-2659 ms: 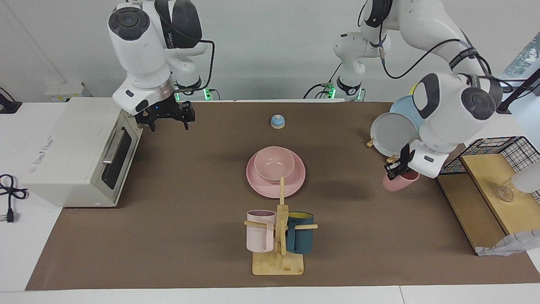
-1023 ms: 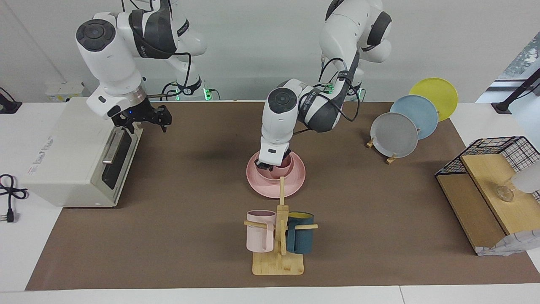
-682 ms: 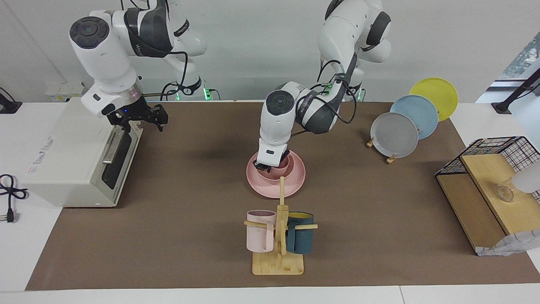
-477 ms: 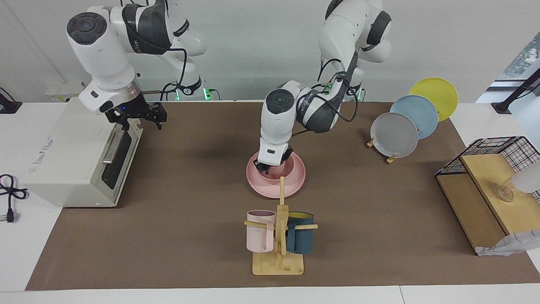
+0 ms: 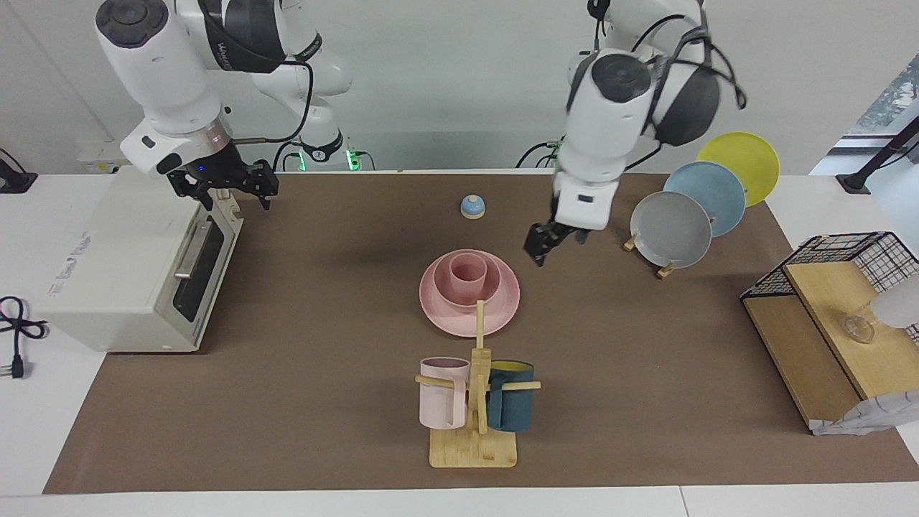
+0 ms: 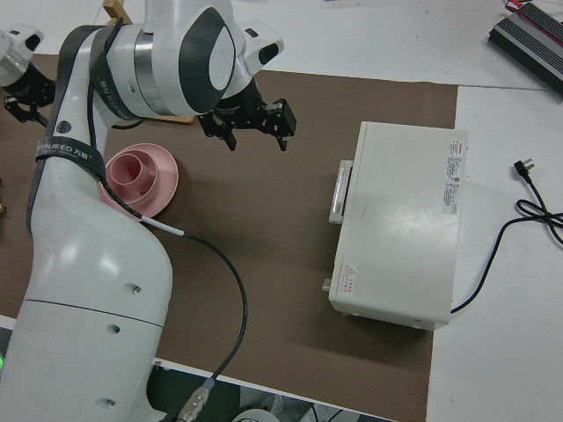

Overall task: Organize tableware
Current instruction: 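Lower the pink cup into the bowl and open the left gripper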

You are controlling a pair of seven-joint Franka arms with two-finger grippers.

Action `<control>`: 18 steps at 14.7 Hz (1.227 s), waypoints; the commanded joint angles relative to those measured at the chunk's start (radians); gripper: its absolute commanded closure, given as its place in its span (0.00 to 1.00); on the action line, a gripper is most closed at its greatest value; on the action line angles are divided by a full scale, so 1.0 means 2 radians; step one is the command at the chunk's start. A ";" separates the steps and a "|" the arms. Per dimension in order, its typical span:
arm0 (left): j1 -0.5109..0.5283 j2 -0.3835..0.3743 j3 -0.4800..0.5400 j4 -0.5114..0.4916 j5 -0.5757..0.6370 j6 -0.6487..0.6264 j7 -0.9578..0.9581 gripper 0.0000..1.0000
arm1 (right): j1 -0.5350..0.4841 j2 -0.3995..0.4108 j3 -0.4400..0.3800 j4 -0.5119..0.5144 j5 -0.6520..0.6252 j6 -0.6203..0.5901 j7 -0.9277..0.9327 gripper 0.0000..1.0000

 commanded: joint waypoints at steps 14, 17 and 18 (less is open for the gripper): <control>0.164 -0.145 -0.006 -0.149 0.000 -0.001 0.313 0.00 | 0.006 0.001 -0.013 0.002 0.019 -0.009 -0.008 0.00; 0.153 -0.142 -0.005 -0.115 -0.001 -0.058 0.314 0.00 | 0.001 0.001 -0.011 0.002 0.019 -0.008 -0.008 0.00; 0.143 -0.148 -0.004 -0.115 -0.001 -0.072 0.314 0.00 | 0.000 0.001 -0.009 0.002 0.019 -0.008 -0.008 0.00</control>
